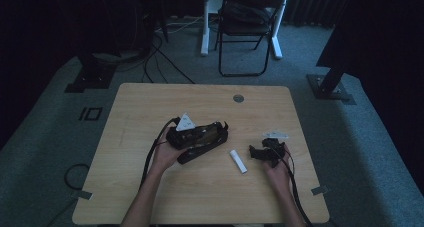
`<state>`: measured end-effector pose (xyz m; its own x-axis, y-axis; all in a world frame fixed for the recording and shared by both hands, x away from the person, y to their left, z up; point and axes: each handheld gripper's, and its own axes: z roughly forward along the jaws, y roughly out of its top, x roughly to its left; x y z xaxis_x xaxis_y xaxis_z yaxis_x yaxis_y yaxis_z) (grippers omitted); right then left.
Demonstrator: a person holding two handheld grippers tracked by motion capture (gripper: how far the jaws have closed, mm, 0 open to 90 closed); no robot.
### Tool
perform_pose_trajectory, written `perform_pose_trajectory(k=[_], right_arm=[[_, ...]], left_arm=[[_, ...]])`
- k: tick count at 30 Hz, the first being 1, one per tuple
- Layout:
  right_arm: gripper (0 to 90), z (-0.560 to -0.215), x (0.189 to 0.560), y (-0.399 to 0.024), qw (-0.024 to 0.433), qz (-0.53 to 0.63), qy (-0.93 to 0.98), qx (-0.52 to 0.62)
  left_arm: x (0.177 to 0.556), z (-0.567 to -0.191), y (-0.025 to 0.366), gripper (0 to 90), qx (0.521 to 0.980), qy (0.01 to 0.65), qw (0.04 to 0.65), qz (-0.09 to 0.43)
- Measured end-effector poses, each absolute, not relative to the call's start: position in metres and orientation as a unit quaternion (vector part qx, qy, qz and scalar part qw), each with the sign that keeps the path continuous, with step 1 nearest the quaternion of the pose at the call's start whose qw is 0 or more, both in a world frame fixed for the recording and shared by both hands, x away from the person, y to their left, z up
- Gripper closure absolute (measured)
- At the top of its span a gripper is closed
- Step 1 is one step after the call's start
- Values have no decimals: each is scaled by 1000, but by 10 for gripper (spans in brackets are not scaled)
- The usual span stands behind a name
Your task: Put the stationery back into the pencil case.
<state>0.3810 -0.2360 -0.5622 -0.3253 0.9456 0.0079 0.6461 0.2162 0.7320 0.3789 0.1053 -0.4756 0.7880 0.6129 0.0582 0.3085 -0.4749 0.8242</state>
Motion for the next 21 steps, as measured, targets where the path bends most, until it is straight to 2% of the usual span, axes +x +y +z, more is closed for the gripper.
perform_pose_trajectory(k=[21], right_arm=[[114, -562, 381, -236, 229, 327, 746, 533]], left_arm=[[393, -491, 99, 793, 858, 273, 406, 154]])
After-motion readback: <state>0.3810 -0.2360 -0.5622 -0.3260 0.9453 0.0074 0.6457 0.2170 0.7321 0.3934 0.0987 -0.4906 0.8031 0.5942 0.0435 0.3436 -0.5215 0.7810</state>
